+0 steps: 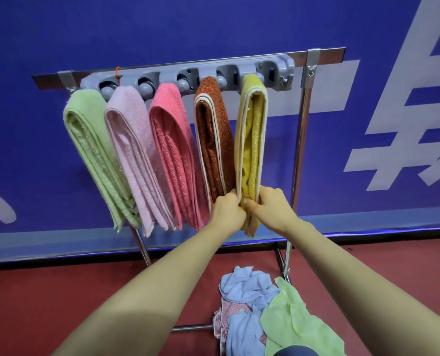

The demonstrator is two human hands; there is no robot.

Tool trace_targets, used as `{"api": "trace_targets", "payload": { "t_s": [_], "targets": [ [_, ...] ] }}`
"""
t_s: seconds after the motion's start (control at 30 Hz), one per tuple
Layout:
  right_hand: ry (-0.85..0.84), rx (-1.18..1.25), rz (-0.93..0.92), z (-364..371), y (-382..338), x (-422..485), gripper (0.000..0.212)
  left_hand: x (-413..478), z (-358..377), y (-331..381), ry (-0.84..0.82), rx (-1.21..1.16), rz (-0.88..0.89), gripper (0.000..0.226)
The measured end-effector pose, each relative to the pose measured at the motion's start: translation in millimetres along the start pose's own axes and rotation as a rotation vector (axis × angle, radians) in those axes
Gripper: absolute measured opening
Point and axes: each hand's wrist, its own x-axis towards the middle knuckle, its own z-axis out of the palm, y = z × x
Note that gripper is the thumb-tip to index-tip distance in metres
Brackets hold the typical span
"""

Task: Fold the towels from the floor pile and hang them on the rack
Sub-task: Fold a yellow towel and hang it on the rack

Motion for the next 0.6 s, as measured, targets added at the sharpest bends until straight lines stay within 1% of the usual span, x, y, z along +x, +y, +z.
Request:
{"api": "trace_targets", "payload": {
  "t_s": [0.07, 0.13, 0.3, 0.4, 0.47, 0.53, 0.6],
  "targets": [
    [-0.028, 0.024, 0.016, -3.0, 1.7, -2.2, 0.016, -1.7, -4.9, -1.1, -0.097, -0.154, -0.011, 0.041],
    [-0.025, 0.029, 0.028, -3.3, 4.0, -3.8, 0.016, -2.4, -7.9, -4.3, -0.132, -0.207, 0.003, 0.037],
    [0.059, -0.038, 0.064, -1.9, 3.0, -4.7, 0.022, 0.5, -2.5, -18.4, -0.080, -0.072, 0.020, 0.011],
    [0.062, -0.066, 0.083, -4.1, 3.9, -3.8, 0.022, -0.8, -2.1, -22.9, -0.024, -0.078, 0.004, 0.015],
    [0.070, -0.080, 0.107, -4.4, 9.0, -1.8, 0.022, -2.6, -3.5, -22.8, 0.055, -0.059, 0.008, 0.016],
    [0.072, -0.079, 0.124, -3.3, 11.6, -0.2, 0.023, -4.7, -2.6, -22.7, 0.096, 0.001, -0.005, 0.022],
    [0.029, -0.017, 0.127, 1.1, 10.5, 0.8, 0.024, -7.9, 1.3, -20.9, 0.109, 0.061, 0.005, 0.019]
  ]
}}
